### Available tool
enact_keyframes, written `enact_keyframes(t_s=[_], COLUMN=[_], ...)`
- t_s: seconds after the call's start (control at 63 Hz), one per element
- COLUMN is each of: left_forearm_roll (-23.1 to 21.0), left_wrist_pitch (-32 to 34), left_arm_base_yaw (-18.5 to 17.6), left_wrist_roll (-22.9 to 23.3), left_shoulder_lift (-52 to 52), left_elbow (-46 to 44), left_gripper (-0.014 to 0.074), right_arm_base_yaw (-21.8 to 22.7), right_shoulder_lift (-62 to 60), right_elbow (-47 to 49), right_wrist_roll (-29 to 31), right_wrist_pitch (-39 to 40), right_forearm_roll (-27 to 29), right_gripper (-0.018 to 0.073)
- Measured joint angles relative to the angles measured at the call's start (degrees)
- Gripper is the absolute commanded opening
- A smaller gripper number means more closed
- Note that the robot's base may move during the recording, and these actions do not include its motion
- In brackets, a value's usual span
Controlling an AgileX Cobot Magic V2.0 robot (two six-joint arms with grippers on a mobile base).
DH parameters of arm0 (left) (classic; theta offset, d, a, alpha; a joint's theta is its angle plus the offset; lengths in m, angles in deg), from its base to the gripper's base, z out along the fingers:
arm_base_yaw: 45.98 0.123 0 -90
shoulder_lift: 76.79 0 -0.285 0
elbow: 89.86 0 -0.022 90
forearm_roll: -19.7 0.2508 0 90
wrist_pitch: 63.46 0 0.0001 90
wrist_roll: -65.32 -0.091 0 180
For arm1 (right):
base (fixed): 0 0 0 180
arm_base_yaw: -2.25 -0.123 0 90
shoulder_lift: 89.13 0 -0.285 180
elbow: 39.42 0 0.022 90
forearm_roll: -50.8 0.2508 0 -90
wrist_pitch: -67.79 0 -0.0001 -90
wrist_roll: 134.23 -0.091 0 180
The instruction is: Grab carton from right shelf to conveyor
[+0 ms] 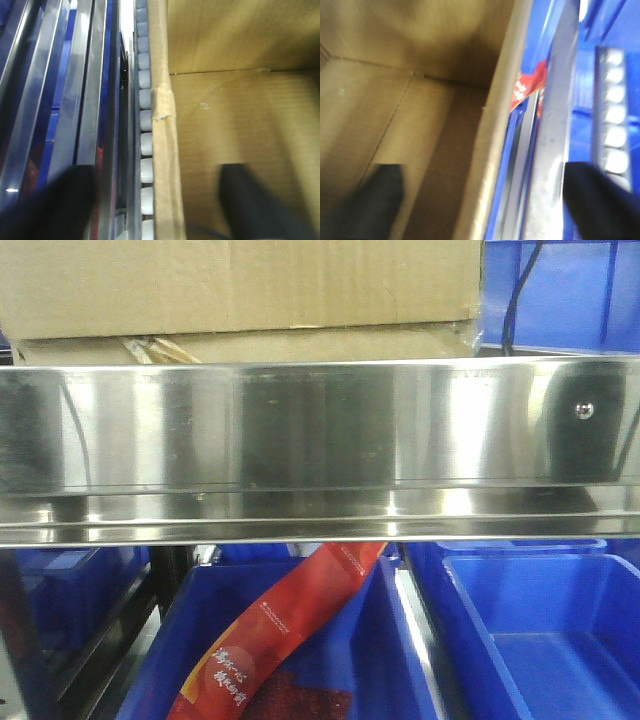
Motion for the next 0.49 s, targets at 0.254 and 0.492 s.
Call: enact_keyframes(t_s=[0.254, 0.492], left_forearm_roll=[-1.2, -1.4], left_wrist_pitch=[-0.2, -1.1], left_arm_base_yaw=[0.0, 0.0], left_wrist_roll=[0.3, 0.3], left_shoulder_lift=[0.0, 0.0], left_elbow=[0.0, -0.5], left_gripper=[-0.0016, -0.0016], right_arm_base_yaw=[-0.1, -0.1], right_shoulder_lift=[0.2, 0.1], right_elbow=[0.1, 0.1], right_wrist_roll=[0.0, 0.0], right_wrist_pitch=[-0.1, -0.1], right_forearm_roll=[0.4, 0.4], right_gripper=[-0.0068, -0.0068])
